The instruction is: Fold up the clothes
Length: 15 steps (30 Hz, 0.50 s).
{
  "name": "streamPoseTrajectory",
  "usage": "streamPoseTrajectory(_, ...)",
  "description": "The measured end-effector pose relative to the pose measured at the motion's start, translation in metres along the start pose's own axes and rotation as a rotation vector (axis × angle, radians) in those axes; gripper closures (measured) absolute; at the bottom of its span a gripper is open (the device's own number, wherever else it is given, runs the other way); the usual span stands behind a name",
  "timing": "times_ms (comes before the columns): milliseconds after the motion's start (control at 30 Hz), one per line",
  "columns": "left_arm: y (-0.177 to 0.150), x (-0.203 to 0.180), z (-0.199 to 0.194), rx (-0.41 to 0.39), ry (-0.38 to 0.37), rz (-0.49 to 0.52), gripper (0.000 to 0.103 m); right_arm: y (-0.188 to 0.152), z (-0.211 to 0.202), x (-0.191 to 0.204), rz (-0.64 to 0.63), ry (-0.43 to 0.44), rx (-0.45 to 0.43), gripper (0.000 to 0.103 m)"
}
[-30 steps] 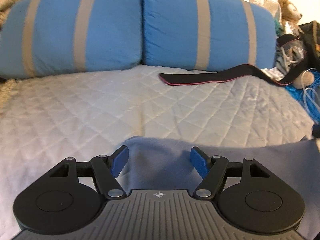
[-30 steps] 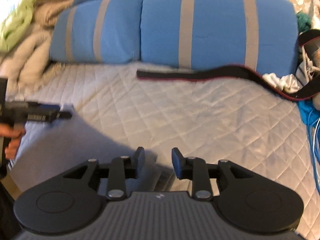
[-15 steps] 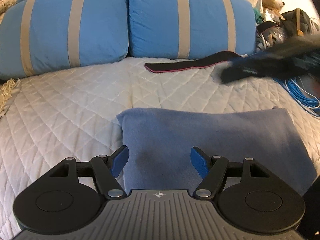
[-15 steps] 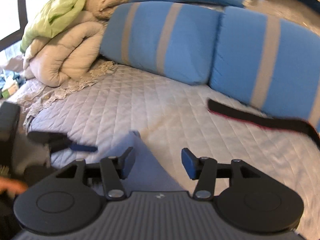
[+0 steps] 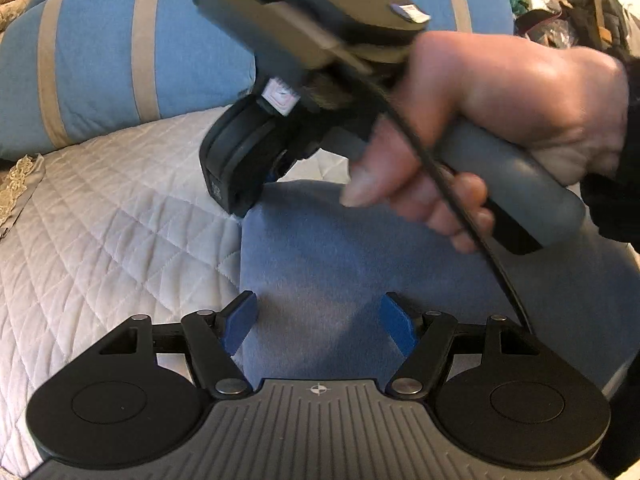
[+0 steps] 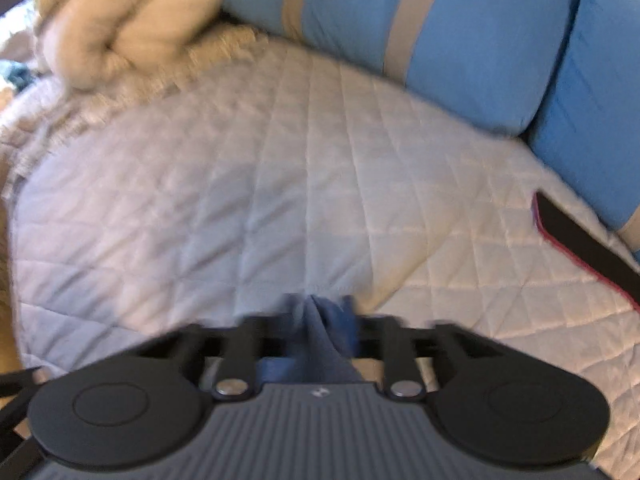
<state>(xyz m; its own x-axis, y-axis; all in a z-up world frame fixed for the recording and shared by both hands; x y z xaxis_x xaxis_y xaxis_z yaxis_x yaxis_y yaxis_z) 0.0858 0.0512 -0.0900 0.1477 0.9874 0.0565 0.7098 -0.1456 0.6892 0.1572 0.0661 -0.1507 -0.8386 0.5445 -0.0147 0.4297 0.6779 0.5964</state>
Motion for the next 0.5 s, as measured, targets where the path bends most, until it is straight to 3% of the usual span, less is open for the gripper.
streamPoseTrajectory(133, -0.002, 0.0, 0.003, -0.003, 0.008, -0.002, 0.035, 0.004, 0.002, -0.032, 0.245, 0.081, 0.005, 0.095)
streamPoseTrajectory(267, -0.002, 0.0, 0.003, 0.001, 0.013, 0.002, 0.035, 0.005, -0.001, -0.058, 0.386, 0.11, -0.035, 0.102)
streamPoseTrajectory(433, 0.0, 0.001, 0.004, 0.006, 0.012, 0.002, 0.035, 0.004, -0.016, -0.073, 0.45, 0.129, -0.081, 0.102)
streamPoseTrajectory(500, 0.0, 0.001, 0.004, 0.009, 0.011, 0.001, 0.035, 0.003, -0.025, -0.07, 0.426, 0.155, -0.087, 0.096)
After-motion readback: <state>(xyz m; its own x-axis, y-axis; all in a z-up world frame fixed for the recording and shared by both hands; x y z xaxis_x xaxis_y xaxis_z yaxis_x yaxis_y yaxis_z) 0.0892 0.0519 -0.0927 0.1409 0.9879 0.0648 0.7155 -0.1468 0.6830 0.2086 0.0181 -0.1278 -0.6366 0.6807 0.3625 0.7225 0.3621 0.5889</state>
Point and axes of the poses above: each gripper's, at about its wrist camera, not at the fingertips, and z roughly the way its jaws point, x to its left, y to its top, the point moved 5 cm from there along z, roughly the way its jaws point, and after that the axes turned 1 degree about -z, right-handed, at the moved point
